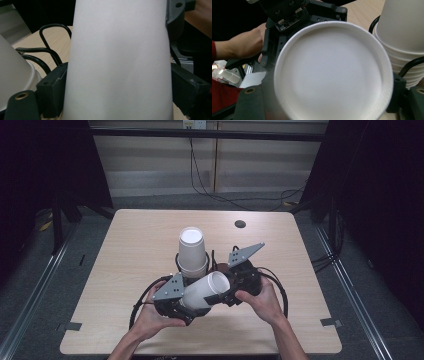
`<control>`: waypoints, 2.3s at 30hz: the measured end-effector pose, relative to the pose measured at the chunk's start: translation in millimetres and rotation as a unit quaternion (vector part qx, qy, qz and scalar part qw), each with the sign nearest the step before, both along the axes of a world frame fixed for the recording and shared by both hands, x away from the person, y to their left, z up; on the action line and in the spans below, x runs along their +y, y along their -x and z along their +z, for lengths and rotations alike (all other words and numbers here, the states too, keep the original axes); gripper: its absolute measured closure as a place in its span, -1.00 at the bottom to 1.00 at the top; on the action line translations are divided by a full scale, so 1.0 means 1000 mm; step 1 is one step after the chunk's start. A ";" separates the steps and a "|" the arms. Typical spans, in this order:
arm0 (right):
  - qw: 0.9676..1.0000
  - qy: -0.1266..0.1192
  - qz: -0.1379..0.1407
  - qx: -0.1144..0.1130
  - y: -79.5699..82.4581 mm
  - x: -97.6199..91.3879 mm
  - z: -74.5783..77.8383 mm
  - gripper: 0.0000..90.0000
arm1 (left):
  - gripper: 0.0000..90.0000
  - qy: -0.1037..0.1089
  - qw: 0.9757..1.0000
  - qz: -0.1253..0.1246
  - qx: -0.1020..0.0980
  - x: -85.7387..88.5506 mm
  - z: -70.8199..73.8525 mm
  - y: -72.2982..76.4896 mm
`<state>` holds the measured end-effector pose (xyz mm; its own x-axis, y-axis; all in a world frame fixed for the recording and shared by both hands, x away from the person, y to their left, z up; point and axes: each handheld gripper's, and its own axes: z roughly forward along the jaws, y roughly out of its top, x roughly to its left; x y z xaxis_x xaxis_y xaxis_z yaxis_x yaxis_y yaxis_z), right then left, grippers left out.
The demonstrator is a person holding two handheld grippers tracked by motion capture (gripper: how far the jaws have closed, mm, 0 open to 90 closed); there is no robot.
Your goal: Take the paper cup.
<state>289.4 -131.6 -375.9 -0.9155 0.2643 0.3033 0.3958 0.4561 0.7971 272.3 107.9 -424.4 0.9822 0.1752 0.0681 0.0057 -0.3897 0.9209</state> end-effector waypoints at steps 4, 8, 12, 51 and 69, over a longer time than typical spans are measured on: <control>1.000 -0.008 -0.004 0.001 0.001 -0.001 -0.004 -0.51 | -0.64 -0.009 1.000 0.002 0.010 0.001 0.001 -0.002; 1.000 -0.020 -0.021 -0.012 0.002 0.000 -0.003 -0.51 | -0.61 -0.027 1.000 0.003 0.011 0.003 -0.002 -0.001; 0.999 -0.019 -0.032 -0.012 0.001 -0.002 -0.005 -0.69 | -0.60 -0.035 0.999 0.006 0.010 0.006 -0.001 0.000; 0.995 0.091 0.035 0.002 0.002 0.008 -0.009 -0.66 | -0.58 -0.177 0.984 0.004 0.020 0.025 0.016 -0.002; 0.979 0.190 0.066 0.034 -0.006 0.023 -0.017 -0.66 | -0.59 -0.234 0.972 0.005 0.005 0.019 0.011 0.001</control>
<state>294.9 -108.9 -392.5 -0.9304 0.2497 0.2685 0.3595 0.7652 0.5341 271.6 126.5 -413.5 0.9818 0.1365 0.1323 0.0198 -0.7657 0.6429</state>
